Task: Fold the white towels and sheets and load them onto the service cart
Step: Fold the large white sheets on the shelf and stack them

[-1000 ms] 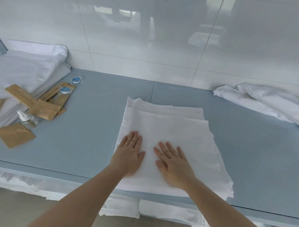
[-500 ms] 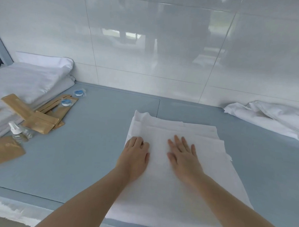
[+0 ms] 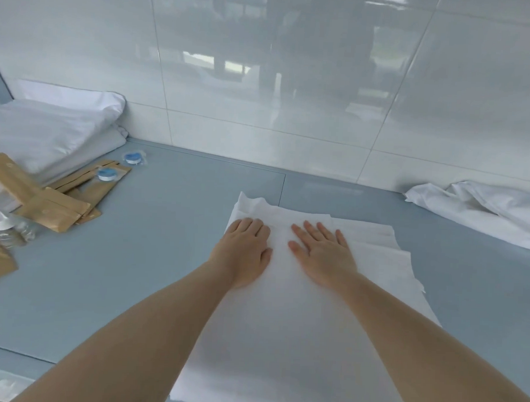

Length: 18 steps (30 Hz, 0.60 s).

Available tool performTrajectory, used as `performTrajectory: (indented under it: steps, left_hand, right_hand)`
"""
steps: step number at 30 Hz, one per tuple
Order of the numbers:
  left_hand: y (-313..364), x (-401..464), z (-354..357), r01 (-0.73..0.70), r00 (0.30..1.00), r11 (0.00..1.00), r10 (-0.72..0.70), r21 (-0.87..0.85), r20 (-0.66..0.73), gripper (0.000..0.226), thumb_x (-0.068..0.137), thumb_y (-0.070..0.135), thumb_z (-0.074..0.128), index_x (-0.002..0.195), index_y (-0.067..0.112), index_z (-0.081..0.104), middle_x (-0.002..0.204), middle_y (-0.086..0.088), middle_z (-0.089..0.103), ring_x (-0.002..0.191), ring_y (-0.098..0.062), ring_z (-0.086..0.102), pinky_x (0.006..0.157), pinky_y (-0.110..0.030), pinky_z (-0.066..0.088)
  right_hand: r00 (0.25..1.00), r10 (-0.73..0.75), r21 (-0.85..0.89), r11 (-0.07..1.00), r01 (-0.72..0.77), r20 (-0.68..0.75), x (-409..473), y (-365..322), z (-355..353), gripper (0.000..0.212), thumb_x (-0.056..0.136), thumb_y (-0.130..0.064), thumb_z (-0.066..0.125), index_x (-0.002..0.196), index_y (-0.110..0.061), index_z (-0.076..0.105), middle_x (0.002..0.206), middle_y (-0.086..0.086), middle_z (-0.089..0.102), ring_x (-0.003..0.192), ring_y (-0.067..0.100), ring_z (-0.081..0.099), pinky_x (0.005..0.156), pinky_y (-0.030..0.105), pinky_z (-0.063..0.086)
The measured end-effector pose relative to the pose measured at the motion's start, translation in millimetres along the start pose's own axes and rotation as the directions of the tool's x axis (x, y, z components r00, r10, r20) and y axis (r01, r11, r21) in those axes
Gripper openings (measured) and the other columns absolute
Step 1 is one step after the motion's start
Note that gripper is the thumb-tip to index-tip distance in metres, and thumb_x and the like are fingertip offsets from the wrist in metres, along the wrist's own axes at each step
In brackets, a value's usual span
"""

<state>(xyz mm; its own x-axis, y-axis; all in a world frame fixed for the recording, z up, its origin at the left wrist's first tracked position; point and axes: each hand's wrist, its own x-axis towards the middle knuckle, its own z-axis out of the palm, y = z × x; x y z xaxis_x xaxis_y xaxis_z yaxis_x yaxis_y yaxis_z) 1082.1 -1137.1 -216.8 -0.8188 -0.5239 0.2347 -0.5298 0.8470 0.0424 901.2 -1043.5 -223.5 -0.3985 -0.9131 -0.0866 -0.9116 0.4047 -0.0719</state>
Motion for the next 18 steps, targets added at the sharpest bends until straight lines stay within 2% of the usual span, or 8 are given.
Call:
performTrajectory:
  steps: [2,4,7,11,14,16,18]
  left_hand:
    - [-4.1,1.1,3.5,0.007,0.997,0.998,-0.003,-0.057,0.071,0.045,0.098,0.043,0.033,0.137,0.020,0.038,0.143,-0.002,0.036,0.135,-0.023,0.029,0.114,-0.030,0.014]
    - [-8.6,5.1,3.6,0.036,0.986,0.997,-0.025,-0.063,0.163,0.057,0.099,0.050,0.028,0.151,0.028,0.020,0.158,-0.001,0.018,0.146,-0.018,0.010,0.117,-0.030,0.002]
    - [-9.3,6.8,5.9,0.066,0.969,0.997,-0.055,-0.037,0.242,0.062,0.097,0.059,0.023,0.153,0.037,0.008,0.162,0.001,0.005,0.148,-0.016,-0.006,0.119,-0.032,-0.006]
    - [-5.8,4.5,5.5,0.116,0.960,0.993,-0.107,-0.020,0.260,0.063,0.094,0.064,0.022,0.152,0.042,0.006,0.162,0.004,0.004,0.148,-0.017,-0.010,0.119,-0.036,-0.009]
    - [-2.1,-2.7,5.2,0.174,0.954,0.984,-0.161,-0.030,0.254,0.064,0.093,0.065,0.022,0.151,0.043,0.007,0.162,0.005,0.005,0.148,-0.016,-0.009,0.119,-0.036,-0.009]
    - [2.1,-10.1,5.8,0.216,0.949,0.976,-0.201,-0.036,0.245,0.065,0.092,0.065,0.021,0.152,0.042,0.007,0.162,0.005,0.006,0.148,-0.017,-0.009,0.119,-0.035,-0.010]
    - [6.7,-17.2,5.7,0.253,0.944,0.967,-0.240,-0.028,0.225,0.066,0.092,0.065,0.020,0.152,0.040,0.008,0.162,0.003,0.007,0.148,-0.018,-0.007,0.119,-0.036,-0.009]
  right_hand:
    - [0.998,0.067,0.006,0.998,-0.067,0.013,2.4,23.3,-2.8,0.059,0.094,-0.063,0.008,0.150,-0.045,0.006,0.160,-0.018,0.002,0.147,0.009,0.001,0.118,0.045,-0.004]
    - [0.989,0.143,0.013,0.990,-0.143,0.025,0.4,50.0,-5.6,0.060,0.094,-0.064,0.008,0.150,-0.044,0.008,0.160,-0.017,0.003,0.147,0.009,0.003,0.118,0.046,-0.003]
    - [0.952,0.301,0.012,0.953,-0.302,0.047,-13.8,87.9,-7.6,0.060,0.095,-0.062,0.008,0.151,-0.041,0.009,0.161,-0.013,0.001,0.148,0.012,0.000,0.117,0.051,-0.005]
    - [0.872,0.486,0.022,0.873,-0.488,0.047,-52.7,86.9,-13.8,0.057,0.100,-0.048,0.008,0.154,-0.029,0.004,0.162,-0.003,-0.002,0.148,0.022,-0.004,0.114,0.060,-0.003]
    - [0.899,0.435,0.025,0.899,-0.436,0.053,-97.8,44.8,-8.8,0.055,0.102,-0.043,0.014,0.153,-0.029,0.000,0.162,0.002,-0.005,0.148,0.026,-0.005,0.114,0.062,0.001]
    - [0.942,0.323,0.050,0.943,-0.328,0.088,-132.2,5.6,1.6,0.058,0.099,-0.052,0.016,0.152,-0.037,-0.004,0.161,0.001,-0.010,0.148,0.026,-0.009,0.113,0.061,-0.001]
    - [0.950,0.283,0.070,0.953,-0.294,0.129,-153.9,-30.7,10.2,0.065,0.093,-0.064,0.012,0.150,-0.041,-0.009,0.160,0.003,-0.016,0.146,0.029,-0.016,0.111,0.062,-0.006]
